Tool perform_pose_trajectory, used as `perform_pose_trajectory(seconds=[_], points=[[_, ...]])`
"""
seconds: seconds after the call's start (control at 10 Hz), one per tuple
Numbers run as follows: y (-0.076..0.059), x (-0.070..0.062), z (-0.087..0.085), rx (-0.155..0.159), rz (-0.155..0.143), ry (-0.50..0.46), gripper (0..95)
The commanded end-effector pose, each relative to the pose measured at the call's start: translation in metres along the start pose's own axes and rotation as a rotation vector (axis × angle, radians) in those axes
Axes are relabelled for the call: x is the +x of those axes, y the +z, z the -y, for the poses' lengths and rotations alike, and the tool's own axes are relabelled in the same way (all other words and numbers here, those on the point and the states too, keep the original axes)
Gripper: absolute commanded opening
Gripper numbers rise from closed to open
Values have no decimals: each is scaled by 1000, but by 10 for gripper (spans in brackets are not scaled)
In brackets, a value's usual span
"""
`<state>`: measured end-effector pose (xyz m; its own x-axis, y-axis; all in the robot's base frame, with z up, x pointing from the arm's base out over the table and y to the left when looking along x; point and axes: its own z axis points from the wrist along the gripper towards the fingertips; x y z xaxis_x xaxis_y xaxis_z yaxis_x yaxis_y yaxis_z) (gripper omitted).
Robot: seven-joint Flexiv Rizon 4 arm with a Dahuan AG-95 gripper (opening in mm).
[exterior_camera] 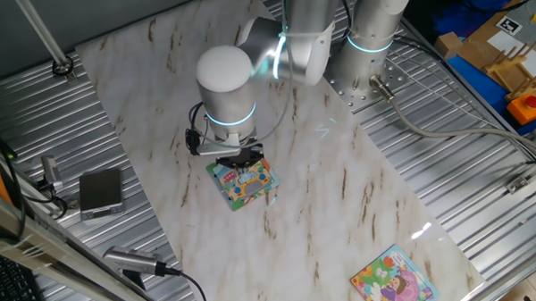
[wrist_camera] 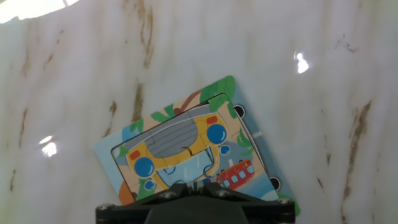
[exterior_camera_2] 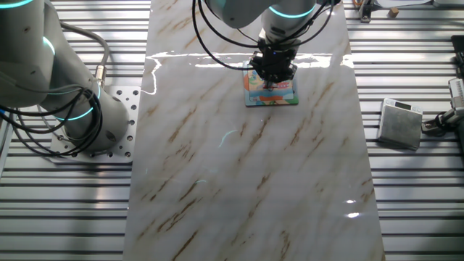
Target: Assemble one piece of a puzzle
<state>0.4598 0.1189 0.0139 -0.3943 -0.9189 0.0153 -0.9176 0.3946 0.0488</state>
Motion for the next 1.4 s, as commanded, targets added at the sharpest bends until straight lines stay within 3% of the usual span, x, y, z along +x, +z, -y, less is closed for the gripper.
perform_pose_trajectory(seconds=[0.1,0.9,1.4], points=[[15,0,0,25,2,-12,0],[6,20,4,24,8,-48,0],[4,25,4,23,4,-53,0]])
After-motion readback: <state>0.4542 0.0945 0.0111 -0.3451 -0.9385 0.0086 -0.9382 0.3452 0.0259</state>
